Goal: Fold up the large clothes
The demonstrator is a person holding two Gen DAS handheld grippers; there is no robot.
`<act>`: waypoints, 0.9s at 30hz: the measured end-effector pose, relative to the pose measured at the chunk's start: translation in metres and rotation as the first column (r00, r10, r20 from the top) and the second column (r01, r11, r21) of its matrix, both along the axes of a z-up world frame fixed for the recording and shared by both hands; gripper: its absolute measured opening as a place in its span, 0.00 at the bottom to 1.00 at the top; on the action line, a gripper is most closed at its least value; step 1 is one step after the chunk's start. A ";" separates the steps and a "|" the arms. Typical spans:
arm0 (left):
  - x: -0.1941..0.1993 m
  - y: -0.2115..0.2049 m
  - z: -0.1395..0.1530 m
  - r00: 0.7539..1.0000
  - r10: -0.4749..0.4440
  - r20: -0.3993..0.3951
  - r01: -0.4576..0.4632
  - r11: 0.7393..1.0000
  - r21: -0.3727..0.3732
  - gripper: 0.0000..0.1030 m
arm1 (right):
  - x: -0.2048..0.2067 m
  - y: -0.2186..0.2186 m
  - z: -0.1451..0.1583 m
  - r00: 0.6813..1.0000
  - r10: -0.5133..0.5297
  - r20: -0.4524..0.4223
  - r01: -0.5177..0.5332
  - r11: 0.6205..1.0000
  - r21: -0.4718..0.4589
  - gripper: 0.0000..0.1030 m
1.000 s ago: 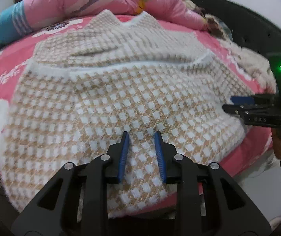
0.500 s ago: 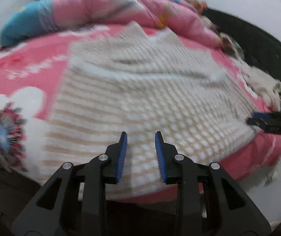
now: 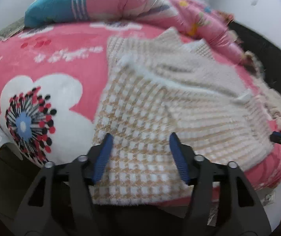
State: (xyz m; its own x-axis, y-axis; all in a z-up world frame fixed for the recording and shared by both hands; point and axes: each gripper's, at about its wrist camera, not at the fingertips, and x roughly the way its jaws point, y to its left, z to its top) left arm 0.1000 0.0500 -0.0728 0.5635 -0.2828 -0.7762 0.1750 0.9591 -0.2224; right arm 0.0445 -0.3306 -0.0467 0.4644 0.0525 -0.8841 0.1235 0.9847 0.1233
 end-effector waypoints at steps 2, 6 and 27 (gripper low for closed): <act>0.005 0.001 -0.010 1.000 0.012 -0.022 -0.012 1.000 0.017 0.58 | 0.010 0.002 -0.019 0.999 0.010 -0.050 -0.010 1.000 0.000 0.73; -0.002 0.001 0.004 1.000 0.022 -0.003 -0.022 0.999 0.031 0.60 | 0.015 0.015 -0.024 0.996 0.033 -0.088 -0.040 0.996 -0.075 0.75; 0.047 -0.074 -0.006 1.000 0.029 -0.008 -0.027 0.978 0.209 0.85 | 0.077 0.071 -0.035 0.997 0.067 -0.025 -0.067 0.997 0.028 0.94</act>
State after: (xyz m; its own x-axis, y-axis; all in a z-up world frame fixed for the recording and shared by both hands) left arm 0.1472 -0.0244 -0.0788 0.5601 -0.0982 -0.8226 0.1457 0.9891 -0.0189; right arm 0.1217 -0.2596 -0.0820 0.4363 0.1068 -0.8934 0.0608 0.9872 0.1477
